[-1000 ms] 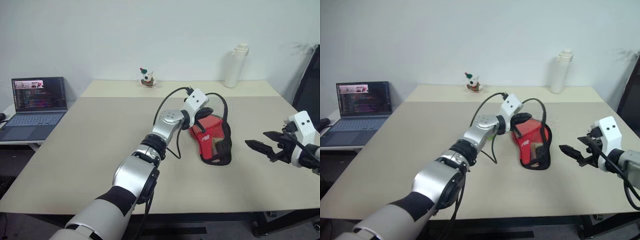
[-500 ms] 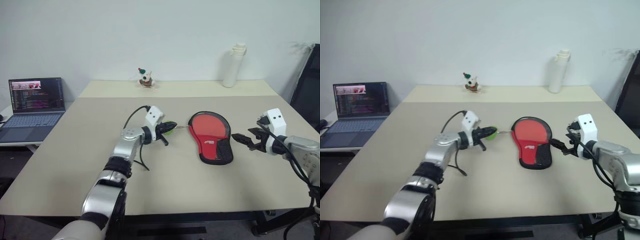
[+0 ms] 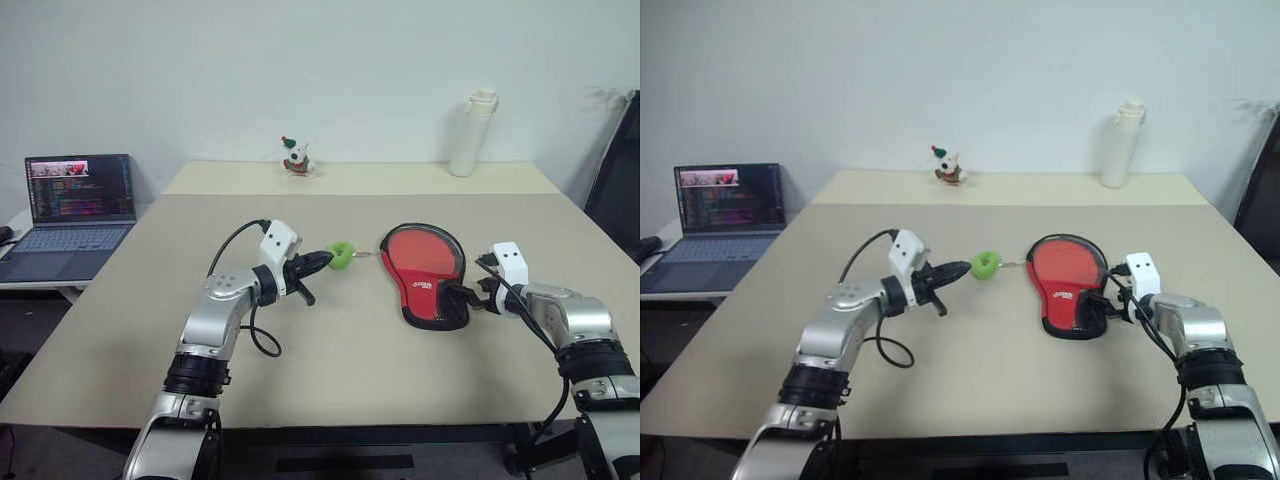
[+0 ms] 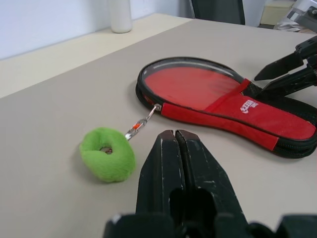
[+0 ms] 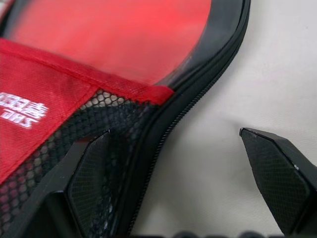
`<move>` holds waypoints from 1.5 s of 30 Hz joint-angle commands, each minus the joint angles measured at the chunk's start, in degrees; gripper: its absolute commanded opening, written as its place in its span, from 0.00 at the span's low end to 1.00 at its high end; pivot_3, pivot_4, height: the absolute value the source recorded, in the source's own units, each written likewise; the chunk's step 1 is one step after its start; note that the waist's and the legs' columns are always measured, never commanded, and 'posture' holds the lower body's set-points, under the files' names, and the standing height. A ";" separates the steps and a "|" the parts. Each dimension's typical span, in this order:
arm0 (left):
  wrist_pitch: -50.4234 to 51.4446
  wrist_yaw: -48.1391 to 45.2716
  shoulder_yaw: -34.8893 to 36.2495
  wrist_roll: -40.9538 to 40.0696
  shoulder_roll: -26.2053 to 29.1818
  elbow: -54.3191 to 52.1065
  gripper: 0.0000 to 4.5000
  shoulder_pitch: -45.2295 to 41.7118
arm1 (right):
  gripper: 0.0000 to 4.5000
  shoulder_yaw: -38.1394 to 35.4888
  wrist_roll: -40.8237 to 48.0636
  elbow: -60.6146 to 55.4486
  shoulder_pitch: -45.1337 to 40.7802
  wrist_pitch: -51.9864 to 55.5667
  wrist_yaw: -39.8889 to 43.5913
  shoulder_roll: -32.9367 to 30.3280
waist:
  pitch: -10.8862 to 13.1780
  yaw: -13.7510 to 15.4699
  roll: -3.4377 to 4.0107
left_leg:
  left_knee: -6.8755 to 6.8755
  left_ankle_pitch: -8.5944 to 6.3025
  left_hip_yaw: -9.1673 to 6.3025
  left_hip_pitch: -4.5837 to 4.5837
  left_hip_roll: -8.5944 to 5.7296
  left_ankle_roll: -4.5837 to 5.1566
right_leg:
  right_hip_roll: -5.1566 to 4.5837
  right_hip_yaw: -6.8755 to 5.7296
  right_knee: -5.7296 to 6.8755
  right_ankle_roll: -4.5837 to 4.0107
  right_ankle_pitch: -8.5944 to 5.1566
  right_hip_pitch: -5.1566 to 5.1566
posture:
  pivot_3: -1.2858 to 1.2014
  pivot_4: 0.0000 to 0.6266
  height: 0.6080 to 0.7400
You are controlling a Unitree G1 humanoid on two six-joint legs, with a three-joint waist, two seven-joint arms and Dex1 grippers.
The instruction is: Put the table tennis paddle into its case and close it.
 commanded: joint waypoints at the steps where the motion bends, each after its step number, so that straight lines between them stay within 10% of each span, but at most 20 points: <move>1: 0.23 0.44 0.01 -1.00 0.73 -3.00 0.02 -0.54 | 1.00 0.34 -1.63 3.30 -2.21 -1.95 1.40 1.34 | 0.00 -0.09 0.00 | 0.00 0.00 0.00 0.02 0.00 0.00 | 0.01 0.00 0.02 -0.01 0.01 0.00 | 0.52 0.24 1.00; 11: 0.13 0.54 -0.52 -0.77 1.15 -3.10 0.02 -0.44 | 1.00 4.49 -7.53 10.22 -6.41 -4.39 4.55 4.98 | -0.03 -0.71 -0.04 | 0.00 0.01 0.31 0.57 0.03 -0.01 | 0.08 0.32 0.52 -0.03 -0.01 0.14 | 0.52 0.24 1.00; 26: 1.50 -5.76 -0.70 -3.67 7.25 -8.78 0.00 7.00 | 0.01 4.95 -9.91 16.81 -9.36 -1.40 10.88 9.66 | -0.37 -2.08 -0.42 | -0.02 0.01 0.33 0.74 0.12 -0.02 | 0.14 0.38 0.72 -0.07 -0.02 0.17 | 0.52 0.24 1.00; 45: 8.81 -24.51 -0.61 -16.79 22.18 -23.95 0.00 21.09 | 0.01 7.26 1.59 -36.52 10.56 27.47 14.25 8.14 | -0.40 -1.81 -0.46 | -0.22 -0.01 -0.15 0.55 0.43 -0.01 | 0.20 0.01 0.78 -0.46 -0.45 0.02 | 0.52 0.24 1.00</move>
